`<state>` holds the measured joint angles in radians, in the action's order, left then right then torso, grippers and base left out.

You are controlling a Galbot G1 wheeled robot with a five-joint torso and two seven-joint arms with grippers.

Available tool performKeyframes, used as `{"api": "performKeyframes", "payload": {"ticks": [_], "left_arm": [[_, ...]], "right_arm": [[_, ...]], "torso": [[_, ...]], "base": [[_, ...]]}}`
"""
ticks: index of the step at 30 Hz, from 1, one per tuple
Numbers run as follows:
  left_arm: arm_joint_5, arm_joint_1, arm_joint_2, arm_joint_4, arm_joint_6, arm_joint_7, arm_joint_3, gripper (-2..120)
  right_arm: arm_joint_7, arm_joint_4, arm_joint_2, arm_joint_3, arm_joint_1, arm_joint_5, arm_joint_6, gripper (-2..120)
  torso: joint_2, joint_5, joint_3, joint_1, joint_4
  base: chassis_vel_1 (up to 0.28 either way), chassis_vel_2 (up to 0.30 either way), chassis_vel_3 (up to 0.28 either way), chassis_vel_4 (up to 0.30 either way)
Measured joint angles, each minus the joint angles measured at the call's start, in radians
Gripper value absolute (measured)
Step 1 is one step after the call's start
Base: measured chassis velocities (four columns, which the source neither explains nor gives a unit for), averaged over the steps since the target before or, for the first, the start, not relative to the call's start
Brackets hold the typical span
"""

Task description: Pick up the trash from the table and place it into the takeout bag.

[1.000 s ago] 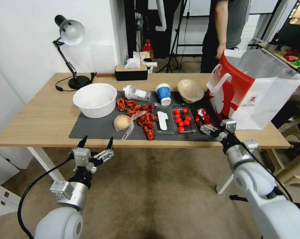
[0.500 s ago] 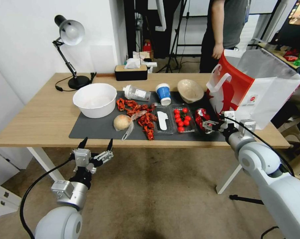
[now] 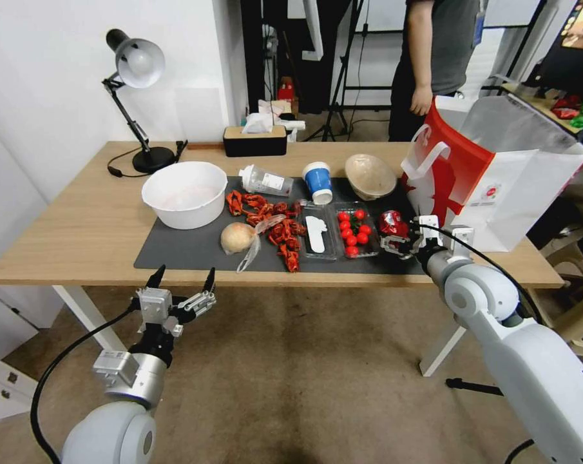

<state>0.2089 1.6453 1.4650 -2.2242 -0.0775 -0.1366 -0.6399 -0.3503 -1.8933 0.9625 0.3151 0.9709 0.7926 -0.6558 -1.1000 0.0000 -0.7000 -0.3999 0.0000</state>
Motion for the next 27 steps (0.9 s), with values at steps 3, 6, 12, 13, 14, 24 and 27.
{"api": "performKeyframes", "payload": {"ticks": [3,6,12,13,14,24,27], "left_arm": [[0.004,-0.001,0.0,0.0,0.0,0.0,0.003,100],[0.005,-0.002,0.0,0.003,0.0,0.0,0.009,100],[0.007,-0.005,0.001,0.01,0.003,-0.002,0.012,100],[0.007,-0.006,0.001,0.012,0.003,-0.002,0.012,100],[0.007,-0.006,0.0,0.013,0.003,-0.002,0.012,100],[-0.002,-0.009,-0.003,0.018,0.01,0.002,0.012,100],[-0.002,-0.011,-0.005,0.02,0.01,0.002,0.012,100]], "right_arm": [[-0.007,-0.003,0.001,0.0,0.002,-0.001,-0.002,100],[-0.018,-0.003,0.0,0.0,0.002,-0.002,-0.01,100],[-0.028,-0.001,-0.005,0.003,0.006,0.0,-0.023,100],[-0.028,-0.001,-0.004,0.003,0.006,0.0,-0.027,100],[-0.028,0.0,-0.002,0.002,0.006,0.001,-0.028,100],[-0.045,0.004,0.006,-0.001,0.007,0.018,-0.032,86],[-0.049,0.004,0.007,-0.001,0.008,0.021,-0.033,76]], "torso": [[0.0,-0.0001,0.0,0.0,0.0],[0.0,0.0,0.0,0.0,0.0],[0.0,0.0,0.0,0.0,0.0],[0.0,0.0,0.0,0.0,0.0],[0.0,-0.0001,0.0,0.0,0.0],[0.0,-0.0001,0.0,0.0,0.0001],[0.0,-0.0001,0.0,0.0,0.0]], "base": [[0.0,0.0,0.0,0.0],[0.0,0.0,0.0,0.0],[0.0,0.0,0.0,0.0],[0.0,0.0,0.0,0.0],[0.0,0.0,0.0,0.0],[0.0,0.0,0.0,0.0],[0.0,0.0,0.0,0.0]]}}
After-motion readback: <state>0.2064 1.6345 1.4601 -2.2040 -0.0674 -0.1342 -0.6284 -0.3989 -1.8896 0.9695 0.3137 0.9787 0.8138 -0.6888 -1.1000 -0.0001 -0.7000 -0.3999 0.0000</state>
